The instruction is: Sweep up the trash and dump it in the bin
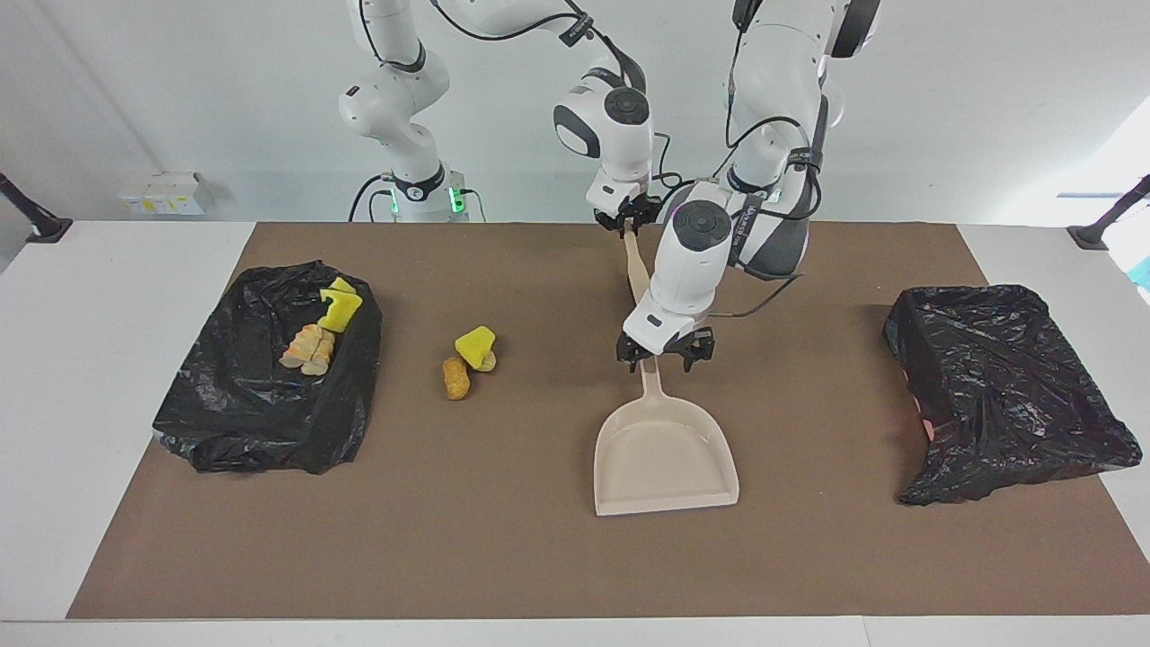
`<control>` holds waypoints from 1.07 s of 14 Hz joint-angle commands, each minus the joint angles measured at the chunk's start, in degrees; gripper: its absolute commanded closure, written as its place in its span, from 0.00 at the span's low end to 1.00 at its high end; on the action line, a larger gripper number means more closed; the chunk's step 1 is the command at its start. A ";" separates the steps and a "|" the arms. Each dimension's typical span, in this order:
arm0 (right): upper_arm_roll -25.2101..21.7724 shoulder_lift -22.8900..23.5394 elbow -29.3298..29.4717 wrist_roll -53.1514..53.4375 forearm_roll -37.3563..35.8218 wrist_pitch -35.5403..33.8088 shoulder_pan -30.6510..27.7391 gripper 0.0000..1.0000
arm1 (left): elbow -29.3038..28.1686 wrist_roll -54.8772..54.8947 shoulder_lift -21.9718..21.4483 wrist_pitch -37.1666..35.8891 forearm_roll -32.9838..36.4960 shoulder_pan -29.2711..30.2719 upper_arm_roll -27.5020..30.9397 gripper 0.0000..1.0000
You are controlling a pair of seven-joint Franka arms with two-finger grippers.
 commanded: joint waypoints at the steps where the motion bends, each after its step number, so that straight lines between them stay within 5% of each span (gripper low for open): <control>1: 0.26 -7.72 -1.55 -1.84 -1.24 -7.52 -4.02 1.00 | -4.29 -0.75 -2.76 1.74 -0.11 -1.06 0.90 0.26; 5: 0.26 -13.00 -1.21 0.00 -4.76 -13.08 -9.46 1.00 | -5.09 -0.92 -3.29 2.36 -0.28 -1.94 0.90 0.39; 10: 0.35 -14.86 0.29 -1.74 -10.99 -17.30 -17.46 1.00 | -5.00 -0.05 -3.20 2.88 -0.37 -1.51 0.90 1.00; 15: 0.26 -10.65 -1.20 -24.15 -18.27 -15.10 -32.94 1.00 | -2.54 3.80 -3.29 0.87 0.24 0.16 1.69 1.00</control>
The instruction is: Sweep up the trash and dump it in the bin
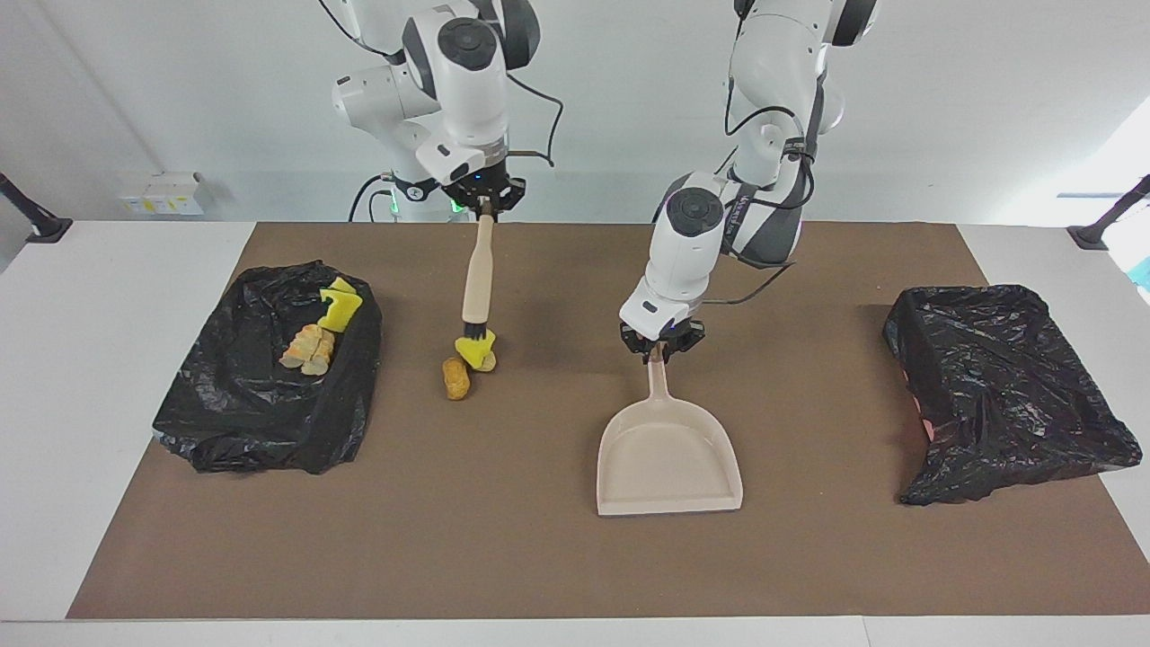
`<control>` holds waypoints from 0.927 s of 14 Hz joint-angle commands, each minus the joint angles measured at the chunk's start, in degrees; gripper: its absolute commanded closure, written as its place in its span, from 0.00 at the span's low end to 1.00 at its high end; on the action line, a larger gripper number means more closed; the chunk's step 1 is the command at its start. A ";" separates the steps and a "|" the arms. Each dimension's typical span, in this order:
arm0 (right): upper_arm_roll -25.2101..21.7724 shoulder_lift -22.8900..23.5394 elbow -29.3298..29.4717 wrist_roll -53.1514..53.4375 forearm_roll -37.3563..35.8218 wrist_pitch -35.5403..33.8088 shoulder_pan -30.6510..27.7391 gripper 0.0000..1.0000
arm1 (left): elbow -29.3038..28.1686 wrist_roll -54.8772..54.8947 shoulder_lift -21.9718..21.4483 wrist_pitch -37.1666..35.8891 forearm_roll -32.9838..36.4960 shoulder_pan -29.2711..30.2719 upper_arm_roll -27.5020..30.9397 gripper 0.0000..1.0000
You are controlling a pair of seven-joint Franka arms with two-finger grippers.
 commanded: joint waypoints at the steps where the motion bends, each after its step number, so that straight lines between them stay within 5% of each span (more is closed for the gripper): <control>1: 0.75 2.72 -2.18 -4.83 -6.07 1.37 -3.77 1.00 | 0.33 5.15 -2.20 -2.07 0.22 1.88 0.50 1.00; 9: 0.93 6.07 -10.01 -4.57 -5.91 12.52 -6.50 1.00 | 1.65 35.01 -6.85 -18.25 0.49 7.69 0.85 1.00; 13: 1.02 6.51 -10.11 -4.66 -2.42 12.62 -5.79 1.00 | 1.30 39.96 -8.18 -23.44 0.92 7.16 1.29 1.00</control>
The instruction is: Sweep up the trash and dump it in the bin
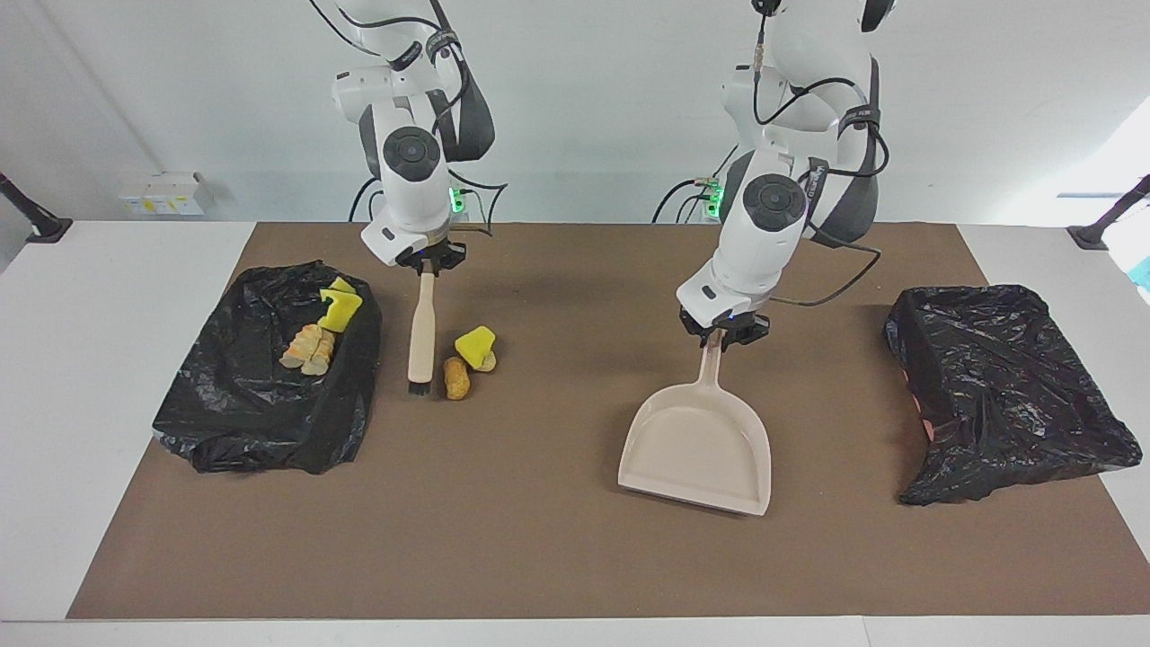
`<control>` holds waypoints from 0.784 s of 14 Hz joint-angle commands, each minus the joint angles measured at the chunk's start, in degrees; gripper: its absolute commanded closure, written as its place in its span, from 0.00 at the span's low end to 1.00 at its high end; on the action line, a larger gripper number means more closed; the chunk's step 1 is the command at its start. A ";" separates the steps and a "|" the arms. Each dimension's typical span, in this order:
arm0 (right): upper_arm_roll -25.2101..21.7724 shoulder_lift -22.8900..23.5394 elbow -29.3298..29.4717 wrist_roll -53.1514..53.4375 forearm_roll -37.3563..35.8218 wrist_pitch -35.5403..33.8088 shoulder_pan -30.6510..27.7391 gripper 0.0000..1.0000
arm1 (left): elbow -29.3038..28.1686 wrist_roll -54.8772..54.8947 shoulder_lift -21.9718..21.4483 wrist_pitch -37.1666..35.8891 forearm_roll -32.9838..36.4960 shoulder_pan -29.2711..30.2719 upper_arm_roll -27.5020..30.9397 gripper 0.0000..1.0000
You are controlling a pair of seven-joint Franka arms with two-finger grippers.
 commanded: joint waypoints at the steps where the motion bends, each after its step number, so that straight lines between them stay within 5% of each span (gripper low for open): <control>1: 0.49 -0.52 -0.62 -0.87 4.37 0.87 -0.67 1.00 | -1.24 2.96 -1.95 -2.66 1.19 -0.64 -0.08 1.00; 6: 0.58 1.24 -0.62 -0.26 5.62 1.31 0.47 1.00 | -2.12 4.45 -2.83 -2.84 1.54 -2.48 -0.52 1.00; 11: 0.66 1.07 -0.70 -0.17 9.91 2.44 2.31 1.00 | -7.64 17.34 -6.60 -4.16 3.04 -4.50 -0.61 1.00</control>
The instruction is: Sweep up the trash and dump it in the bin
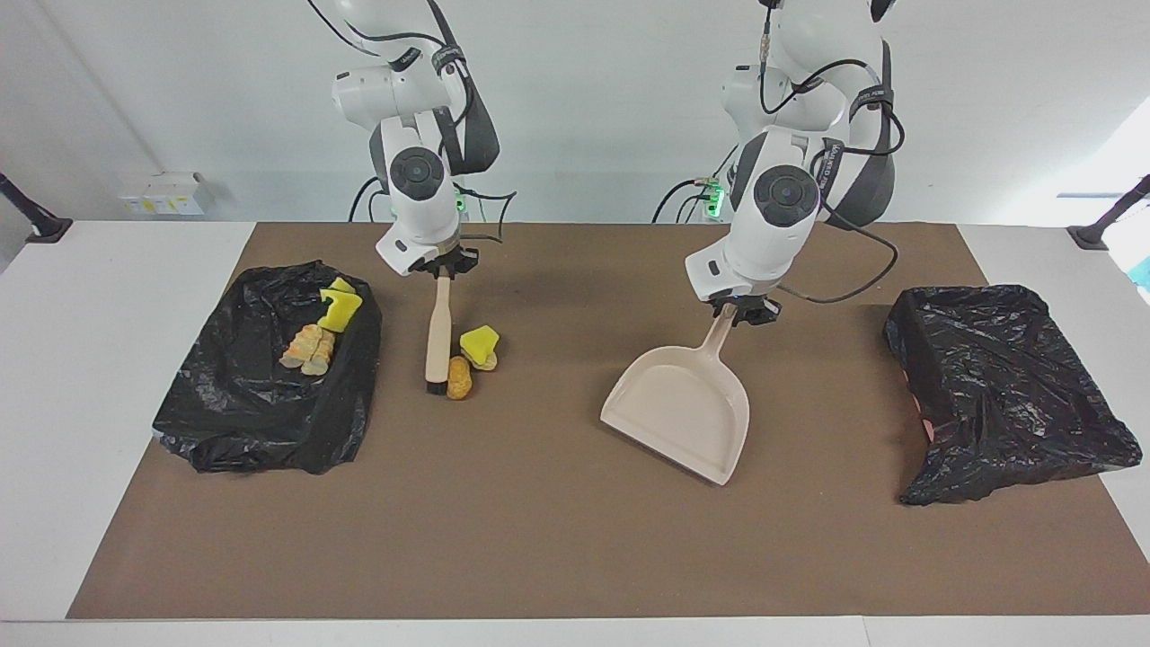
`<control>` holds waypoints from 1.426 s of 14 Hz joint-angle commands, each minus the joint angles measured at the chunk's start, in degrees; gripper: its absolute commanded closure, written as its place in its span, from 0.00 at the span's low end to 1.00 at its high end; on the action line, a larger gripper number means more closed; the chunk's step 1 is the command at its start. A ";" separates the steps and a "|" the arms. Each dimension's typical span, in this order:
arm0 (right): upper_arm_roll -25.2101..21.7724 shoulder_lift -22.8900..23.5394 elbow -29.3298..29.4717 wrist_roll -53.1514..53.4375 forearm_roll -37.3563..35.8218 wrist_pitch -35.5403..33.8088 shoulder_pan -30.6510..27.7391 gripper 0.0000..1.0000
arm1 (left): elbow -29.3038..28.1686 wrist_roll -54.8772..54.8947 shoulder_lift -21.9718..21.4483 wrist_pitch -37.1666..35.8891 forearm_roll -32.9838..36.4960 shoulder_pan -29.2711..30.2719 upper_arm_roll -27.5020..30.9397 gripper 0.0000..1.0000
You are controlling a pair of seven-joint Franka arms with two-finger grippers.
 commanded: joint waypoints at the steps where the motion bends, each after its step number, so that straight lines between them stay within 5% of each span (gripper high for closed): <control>1: 0.40 -0.02 -0.46 0.00 3.15 2.42 1.62 1.00 | -5.74 7.96 -4.93 0.14 1.67 -2.40 0.71 1.00; 9: 0.40 0.15 -1.16 3.34 8.42 6.29 6.90 1.00 | -9.87 25.55 -5.47 8.82 3.17 -3.03 0.54 1.00; 20: 0.66 4.28 3.29 12.20 21.78 15.17 16.29 1.00 | -16.19 25.30 -6.52 18.40 7.47 -7.96 0.45 1.00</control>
